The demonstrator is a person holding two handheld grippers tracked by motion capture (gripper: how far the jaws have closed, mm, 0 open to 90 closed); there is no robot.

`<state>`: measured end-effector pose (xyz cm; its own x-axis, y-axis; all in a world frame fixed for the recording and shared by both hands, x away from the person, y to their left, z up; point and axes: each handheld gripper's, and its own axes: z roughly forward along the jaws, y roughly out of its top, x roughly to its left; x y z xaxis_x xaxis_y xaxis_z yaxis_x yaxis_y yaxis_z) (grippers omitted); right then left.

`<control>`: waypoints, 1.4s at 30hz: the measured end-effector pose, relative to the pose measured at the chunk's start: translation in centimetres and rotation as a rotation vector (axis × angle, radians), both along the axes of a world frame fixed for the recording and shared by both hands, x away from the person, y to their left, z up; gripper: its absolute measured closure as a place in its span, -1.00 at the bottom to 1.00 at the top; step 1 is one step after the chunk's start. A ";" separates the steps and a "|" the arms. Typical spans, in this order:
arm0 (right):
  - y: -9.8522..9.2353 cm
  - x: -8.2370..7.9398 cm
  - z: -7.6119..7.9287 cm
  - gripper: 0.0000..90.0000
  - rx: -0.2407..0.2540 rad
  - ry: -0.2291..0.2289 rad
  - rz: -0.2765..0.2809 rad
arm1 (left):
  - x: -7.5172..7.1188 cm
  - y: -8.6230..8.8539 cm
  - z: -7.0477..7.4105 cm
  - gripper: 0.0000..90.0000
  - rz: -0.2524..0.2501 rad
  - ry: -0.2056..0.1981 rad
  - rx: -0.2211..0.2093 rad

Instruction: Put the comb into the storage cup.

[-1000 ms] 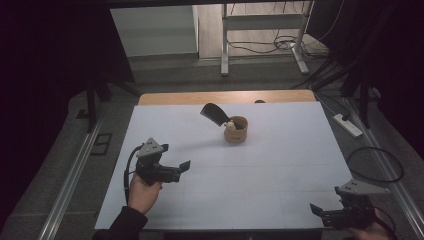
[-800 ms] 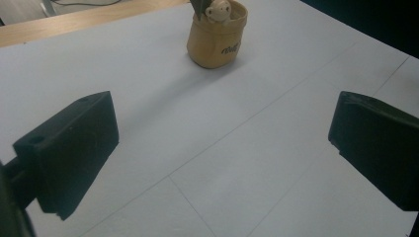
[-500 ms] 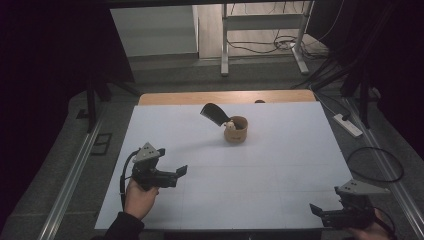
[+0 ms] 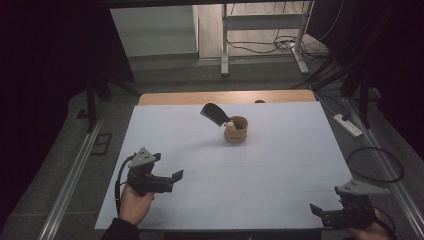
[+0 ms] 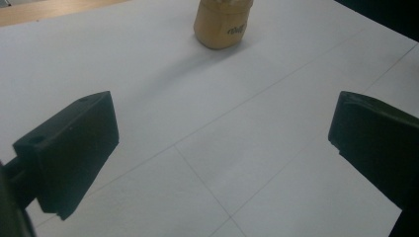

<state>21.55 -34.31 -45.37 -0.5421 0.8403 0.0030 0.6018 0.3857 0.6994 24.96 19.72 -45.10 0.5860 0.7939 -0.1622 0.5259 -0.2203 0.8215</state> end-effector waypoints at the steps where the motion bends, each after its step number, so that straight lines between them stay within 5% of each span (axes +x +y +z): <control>1: 0.0 0.0 0.0 -1.00 0.000 0.000 0.000 | -0.1 0.0 0.0 -1.00 0.000 0.002 0.002; 42: -0.1 0.0 0.0 -1.00 0.002 0.000 -0.011 | -5.1 3.3 -1.2 -1.00 0.107 0.033 0.023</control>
<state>21.59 -34.37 -45.37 -0.5332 0.8460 0.0050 0.6060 0.3778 0.7001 19.88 23.03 -46.26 0.4927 0.8552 -0.1607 0.5737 -0.1804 0.7989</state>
